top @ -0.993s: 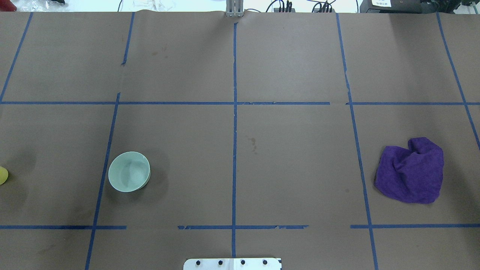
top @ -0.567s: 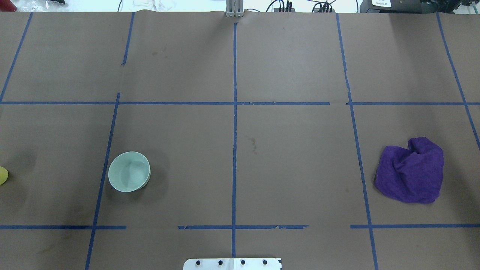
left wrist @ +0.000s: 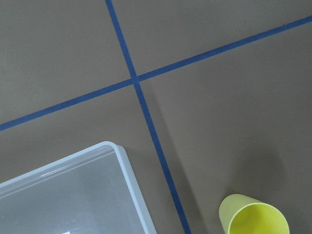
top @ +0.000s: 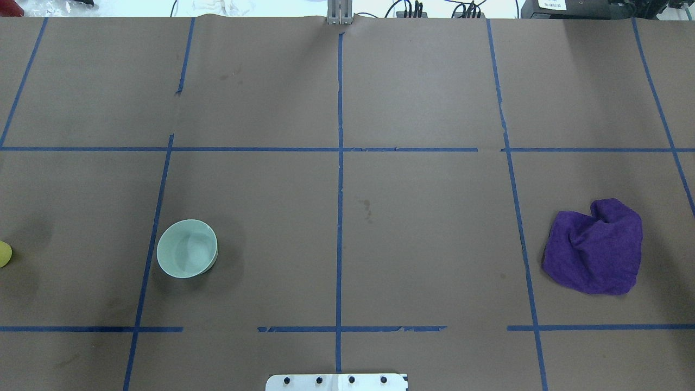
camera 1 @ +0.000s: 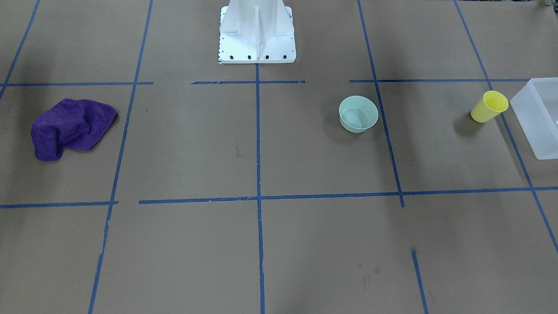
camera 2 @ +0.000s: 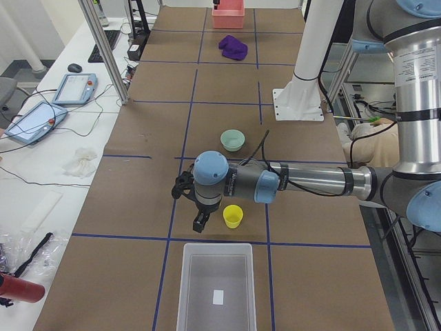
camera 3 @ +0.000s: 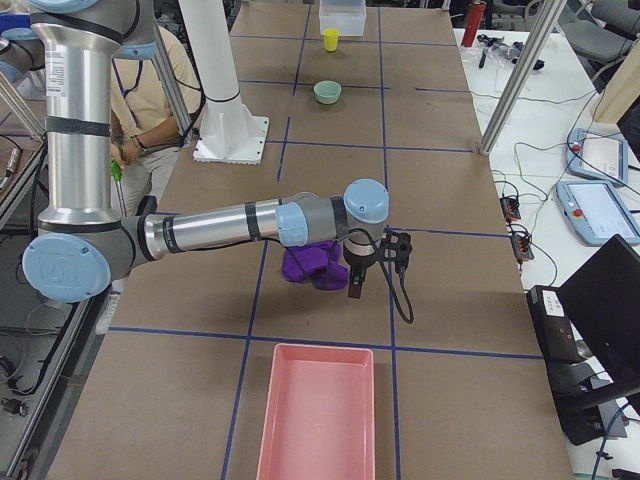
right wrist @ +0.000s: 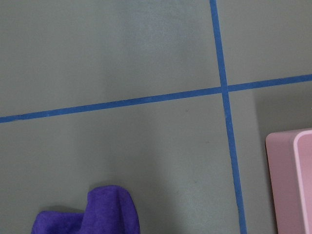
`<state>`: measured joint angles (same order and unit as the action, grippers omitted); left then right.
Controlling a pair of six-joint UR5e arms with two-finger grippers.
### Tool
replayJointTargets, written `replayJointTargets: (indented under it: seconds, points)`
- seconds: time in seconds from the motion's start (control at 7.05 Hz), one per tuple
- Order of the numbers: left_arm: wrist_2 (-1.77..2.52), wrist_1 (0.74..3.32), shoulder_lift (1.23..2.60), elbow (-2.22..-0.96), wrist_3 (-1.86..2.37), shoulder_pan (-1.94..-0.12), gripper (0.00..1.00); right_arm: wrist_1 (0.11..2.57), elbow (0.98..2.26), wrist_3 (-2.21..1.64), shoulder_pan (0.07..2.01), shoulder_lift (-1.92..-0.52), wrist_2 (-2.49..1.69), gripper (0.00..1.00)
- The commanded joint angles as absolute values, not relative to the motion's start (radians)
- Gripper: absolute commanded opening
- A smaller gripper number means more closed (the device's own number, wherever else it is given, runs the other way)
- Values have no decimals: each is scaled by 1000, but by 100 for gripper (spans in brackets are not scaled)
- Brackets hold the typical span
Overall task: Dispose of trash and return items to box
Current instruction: 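Reach the left gripper down and grasp the yellow cup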
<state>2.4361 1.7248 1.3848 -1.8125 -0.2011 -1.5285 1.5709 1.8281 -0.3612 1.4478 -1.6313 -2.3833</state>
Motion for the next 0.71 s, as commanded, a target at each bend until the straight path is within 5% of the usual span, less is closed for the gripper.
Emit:
replayJointTargets:
  seconds: [0.0,0.57]
  points:
    - [2397,1821,1378,-1798,59,-1337,100,1522,1832,-353,1422,-1634,-2393,100]
    - [2293,1901,1374,-1718,60,-1223,100,1432,1829,-357,1358,-1649,-2370,100]
